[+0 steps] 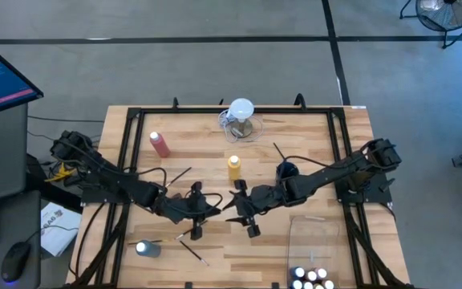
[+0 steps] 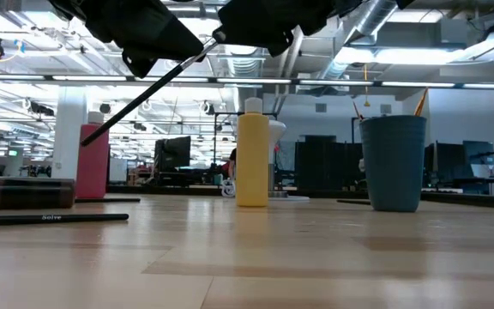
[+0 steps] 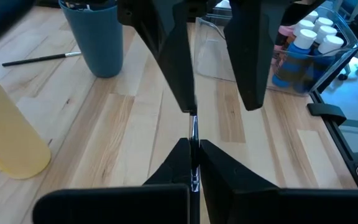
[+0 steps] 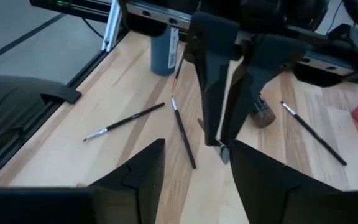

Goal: Pick & Place Paint Supplies
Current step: Put the black silver paintbrush into the blue cup

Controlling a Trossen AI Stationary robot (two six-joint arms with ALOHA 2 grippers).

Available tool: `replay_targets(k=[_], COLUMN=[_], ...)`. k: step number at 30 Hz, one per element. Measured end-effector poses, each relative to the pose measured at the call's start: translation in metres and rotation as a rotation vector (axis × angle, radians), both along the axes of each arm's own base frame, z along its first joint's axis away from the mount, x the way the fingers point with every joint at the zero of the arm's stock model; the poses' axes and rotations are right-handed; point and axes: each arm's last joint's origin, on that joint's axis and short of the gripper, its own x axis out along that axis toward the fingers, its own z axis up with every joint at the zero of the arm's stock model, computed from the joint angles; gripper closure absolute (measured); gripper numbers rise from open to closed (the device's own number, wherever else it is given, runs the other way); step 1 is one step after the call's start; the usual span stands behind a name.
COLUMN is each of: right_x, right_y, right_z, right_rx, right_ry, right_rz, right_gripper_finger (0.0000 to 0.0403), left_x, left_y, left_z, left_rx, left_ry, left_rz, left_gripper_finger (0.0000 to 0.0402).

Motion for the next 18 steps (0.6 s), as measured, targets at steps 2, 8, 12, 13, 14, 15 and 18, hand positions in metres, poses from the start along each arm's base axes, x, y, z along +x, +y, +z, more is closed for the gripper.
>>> replay_targets(k=[2, 8, 12, 13, 14, 15, 18], right_x=[0.0003, 0.0005, 0.0006, 0.0007, 0.0007, 0.0007, 0.0010], right_y=[-0.0004, -0.0007, -0.0010, -0.0014, -0.0014, -0.0014, -0.0022], right_z=[0.0004, 0.0005, 0.0006, 0.0005, 0.0005, 0.0006, 0.0006], right_rx=[0.007, 0.010, 0.010, 0.010, 0.009, 0.009, 0.009], right_ry=[-0.003, -0.004, -0.005, -0.004, -0.004, -0.005, -0.005], right_rz=[-0.005, -0.008, -0.009, -0.010, -0.010, -0.011, -0.013], right_gripper_finger=[0.0229, 0.0227, 0.0227, 0.0227, 0.0227, 0.0227, 0.0229], left_x=[0.0001, 0.0008, 0.0015, 0.0015, 0.0018, 0.0021, 0.0023], left_y=[-0.0001, -0.0005, -0.0009, -0.0009, -0.0002, 0.0003, 0.0002], left_z=[0.0001, 0.0016, 0.0030, 0.0030, 0.0030, 0.0031, 0.0035], left_rx=[-0.001, 0.007, 0.002, 0.002, 0.002, 0.002, 0.004], left_ry=[-0.002, -0.017, -0.030, -0.030, -0.030, -0.031, -0.035], left_rz=[0.000, -0.011, -0.019, -0.019, -0.017, -0.015, -0.017], left_gripper_finger=[0.0401, 0.0401, 0.0401, 0.0401, 0.0401, 0.0401, 0.0401])
